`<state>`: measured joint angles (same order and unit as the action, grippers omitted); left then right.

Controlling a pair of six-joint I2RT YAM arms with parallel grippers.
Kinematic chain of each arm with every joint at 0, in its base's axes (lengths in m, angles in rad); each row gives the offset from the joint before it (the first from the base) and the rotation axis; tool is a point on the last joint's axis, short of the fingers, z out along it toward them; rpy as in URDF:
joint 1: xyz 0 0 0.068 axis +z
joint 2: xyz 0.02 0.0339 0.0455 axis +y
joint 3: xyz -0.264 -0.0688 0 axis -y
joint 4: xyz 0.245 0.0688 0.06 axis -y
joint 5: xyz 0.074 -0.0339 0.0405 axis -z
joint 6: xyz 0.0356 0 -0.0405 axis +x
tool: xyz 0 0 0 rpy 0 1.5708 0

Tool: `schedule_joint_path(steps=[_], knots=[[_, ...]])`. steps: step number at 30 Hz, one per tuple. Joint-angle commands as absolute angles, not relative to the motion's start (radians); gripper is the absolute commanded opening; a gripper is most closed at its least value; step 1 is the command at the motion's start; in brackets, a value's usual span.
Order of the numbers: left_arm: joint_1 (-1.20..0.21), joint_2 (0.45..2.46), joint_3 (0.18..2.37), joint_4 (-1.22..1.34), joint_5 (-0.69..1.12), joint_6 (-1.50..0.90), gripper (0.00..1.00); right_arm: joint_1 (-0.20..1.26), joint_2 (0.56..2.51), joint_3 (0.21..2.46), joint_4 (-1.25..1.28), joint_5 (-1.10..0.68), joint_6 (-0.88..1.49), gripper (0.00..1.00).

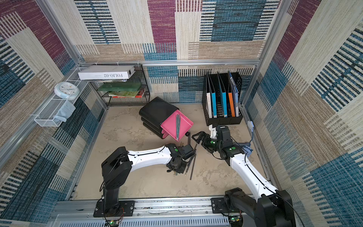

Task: Please place the pencils in the drawer according to their color
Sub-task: Pick up the pencil from the center of the board.

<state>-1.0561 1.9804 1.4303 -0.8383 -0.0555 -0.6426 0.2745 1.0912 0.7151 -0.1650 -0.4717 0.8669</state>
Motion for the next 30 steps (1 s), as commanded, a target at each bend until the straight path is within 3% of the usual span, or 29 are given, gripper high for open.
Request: schedule_joint_path(steps=[1,19,25,30], knots=[[-1.055,1.995,1.445,-0.872,-0.05,-0.631,0.26,0.275,1.093,0.728,-0.144,-0.463,0.854,0.99],[-1.044,2.029,1.471,-0.902,-0.043,-0.638,0.13,0.275,1.088,0.741,-0.147,-0.457,0.846,0.99],[-1.044,2.022,1.473,-0.905,-0.047,-0.639,0.0,0.274,1.089,0.744,-0.15,-0.457,0.847,0.99],[-1.044,1.987,1.465,-0.907,-0.065,-0.64,0.0,0.275,1.093,0.748,-0.147,-0.458,0.847,0.99]])
